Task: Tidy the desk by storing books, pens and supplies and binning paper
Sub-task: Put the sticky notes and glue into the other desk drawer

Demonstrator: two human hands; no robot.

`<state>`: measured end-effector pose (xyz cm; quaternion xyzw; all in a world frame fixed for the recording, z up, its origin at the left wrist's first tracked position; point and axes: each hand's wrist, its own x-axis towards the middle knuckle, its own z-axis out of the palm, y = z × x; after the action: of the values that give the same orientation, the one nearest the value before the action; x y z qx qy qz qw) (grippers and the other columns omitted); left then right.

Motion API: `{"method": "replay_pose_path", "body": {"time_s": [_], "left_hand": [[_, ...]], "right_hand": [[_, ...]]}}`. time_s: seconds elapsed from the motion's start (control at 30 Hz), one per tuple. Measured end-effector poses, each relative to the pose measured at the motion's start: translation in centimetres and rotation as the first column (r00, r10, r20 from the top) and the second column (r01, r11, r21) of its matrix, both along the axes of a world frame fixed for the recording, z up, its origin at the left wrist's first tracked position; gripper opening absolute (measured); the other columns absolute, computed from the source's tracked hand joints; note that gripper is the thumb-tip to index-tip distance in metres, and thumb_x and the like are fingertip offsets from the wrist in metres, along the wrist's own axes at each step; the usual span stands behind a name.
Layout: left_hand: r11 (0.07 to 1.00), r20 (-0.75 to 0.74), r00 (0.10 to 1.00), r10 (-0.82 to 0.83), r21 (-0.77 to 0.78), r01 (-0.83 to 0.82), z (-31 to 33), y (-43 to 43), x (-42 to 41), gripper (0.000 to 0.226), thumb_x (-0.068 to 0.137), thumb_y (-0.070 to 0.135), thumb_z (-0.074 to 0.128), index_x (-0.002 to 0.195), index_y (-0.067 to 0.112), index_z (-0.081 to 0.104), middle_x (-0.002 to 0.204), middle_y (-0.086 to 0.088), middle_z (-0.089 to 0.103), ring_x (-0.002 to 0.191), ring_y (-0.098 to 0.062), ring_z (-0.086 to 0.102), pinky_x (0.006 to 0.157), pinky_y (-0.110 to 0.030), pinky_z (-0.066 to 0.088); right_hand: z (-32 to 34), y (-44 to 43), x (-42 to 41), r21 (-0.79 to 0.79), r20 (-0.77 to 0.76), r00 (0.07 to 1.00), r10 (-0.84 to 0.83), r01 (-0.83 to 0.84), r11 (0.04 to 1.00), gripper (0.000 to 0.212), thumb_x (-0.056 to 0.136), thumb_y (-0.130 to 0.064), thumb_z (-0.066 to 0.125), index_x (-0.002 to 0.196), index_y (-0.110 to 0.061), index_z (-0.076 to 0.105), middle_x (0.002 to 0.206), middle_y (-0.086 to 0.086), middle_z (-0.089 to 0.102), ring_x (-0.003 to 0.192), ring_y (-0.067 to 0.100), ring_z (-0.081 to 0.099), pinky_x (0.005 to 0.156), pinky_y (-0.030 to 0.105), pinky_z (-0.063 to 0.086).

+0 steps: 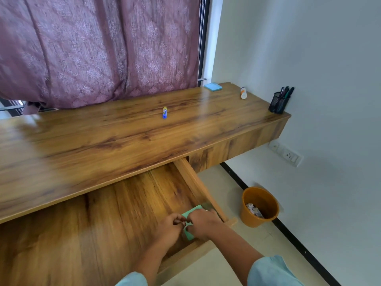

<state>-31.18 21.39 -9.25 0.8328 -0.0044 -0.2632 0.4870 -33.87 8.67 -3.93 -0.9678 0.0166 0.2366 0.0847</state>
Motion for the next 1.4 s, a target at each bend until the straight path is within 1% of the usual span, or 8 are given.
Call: {"method": "replay_pose_path", "body": {"time_s": [0.1,0.23,0.4,0.5,0.7,1.03,1.23,1.4], "left_hand": [[0.999,0.044,0.999,0.003,-0.054,-0.001,1.2,-2.0,3.1,0.033,0.083,-0.001,0.052,0.073,0.026,0.068,0.076,-0.002,0.070,0.076,-0.020,0.065,0.072,-0.035,0.054],[0.990,0.115,0.992,0.042,-0.141,-0.026,3.9,-5.1,7.9,0.025,0.087,-0.001,0.052,0.082,0.019,0.066,0.080,-0.001,0.069,0.077,-0.016,0.064,0.060,-0.025,0.051],[0.969,0.138,0.985,0.102,-0.238,-0.066,5.7,-9.1,13.2,0.014,0.090,0.011,0.058,0.088,0.022,0.067,0.089,-0.002,0.068,0.084,-0.016,0.064,0.070,-0.027,0.051],[0.961,0.113,0.991,0.070,-0.274,-0.037,6.5,-12.0,15.8,0.014,0.090,0.010,0.058,0.087,0.021,0.066,0.089,-0.006,0.067,0.086,-0.020,0.065,0.079,-0.036,0.052],[0.951,0.096,0.992,0.077,-0.306,-0.045,6.7,-17.7,19.8,0.014,0.090,0.009,0.057,0.089,0.020,0.066,0.083,-0.002,0.065,0.084,-0.020,0.063,0.068,-0.029,0.046],[0.913,0.149,0.917,0.370,-0.240,-0.330,6.5,-29.5,25.7,0.014,0.089,0.010,0.058,0.084,0.022,0.063,0.085,0.002,0.065,0.086,-0.018,0.061,0.075,-0.030,0.045],[0.890,0.152,0.882,0.447,-0.171,-0.422,6.3,-33.9,28.1,0.010,0.089,0.011,0.060,0.090,0.020,0.064,0.086,0.002,0.065,0.084,-0.016,0.058,0.076,-0.026,0.041],[0.899,0.153,0.890,0.430,-0.169,-0.405,5.9,-35.7,30.5,0.009,0.090,0.010,0.058,0.090,0.019,0.061,0.083,0.002,0.061,0.082,-0.018,0.056,0.073,-0.029,0.041]], "right_hand": [[1.4,-1.4,2.5,0.134,0.027,0.998,-0.057,0.053,0.990,0.033,0.092,-0.036,0.047,0.104,-0.009,0.061,0.102,0.011,0.061,0.102,0.030,0.060,0.082,0.039,0.047],[3.3,-4.4,6.4,0.314,0.097,0.983,-0.153,0.116,0.942,0.019,0.092,-0.026,0.048,0.093,-0.012,0.060,0.091,0.011,0.059,0.088,0.027,0.059,0.071,0.035,0.046],[5.0,-8.6,10.0,0.401,0.149,0.970,-0.191,0.117,0.909,0.037,0.094,-0.021,0.051,0.131,-0.016,0.053,0.117,0.009,0.062,0.105,0.024,0.059,0.087,0.035,0.046],[4.9,-11.5,11.8,0.416,0.139,0.963,-0.232,0.156,0.896,0.033,0.095,-0.022,0.051,0.127,-0.014,0.056,0.123,0.008,0.061,0.112,0.023,0.056,0.091,0.032,0.043],[3.7,-16.8,14.8,0.542,0.163,0.915,-0.370,0.230,0.808,0.025,0.094,-0.017,0.053,0.116,-0.013,0.065,0.116,0.001,0.066,0.102,0.011,0.057,0.081,0.020,0.042],[2.3,-30.4,22.3,0.604,0.213,0.898,-0.384,0.188,0.774,0.020,0.094,-0.014,0.053,0.109,-0.011,0.067,0.099,-0.005,0.063,0.089,0.007,0.057,0.064,0.003,0.040],[2.6,-37.6,25.0,0.592,0.201,0.926,-0.319,0.145,0.793,0.023,0.093,-0.013,0.052,0.112,-0.013,0.066,0.096,-0.009,0.061,0.091,0.007,0.057,0.066,0.005,0.038],[2.9,-40.8,29.1,0.569,0.219,0.934,-0.283,0.113,0.814,0.021,0.090,-0.010,0.051,0.103,-0.014,0.067,0.100,0.001,0.067,0.096,0.017,0.062,0.084,0.025,0.048]]}}
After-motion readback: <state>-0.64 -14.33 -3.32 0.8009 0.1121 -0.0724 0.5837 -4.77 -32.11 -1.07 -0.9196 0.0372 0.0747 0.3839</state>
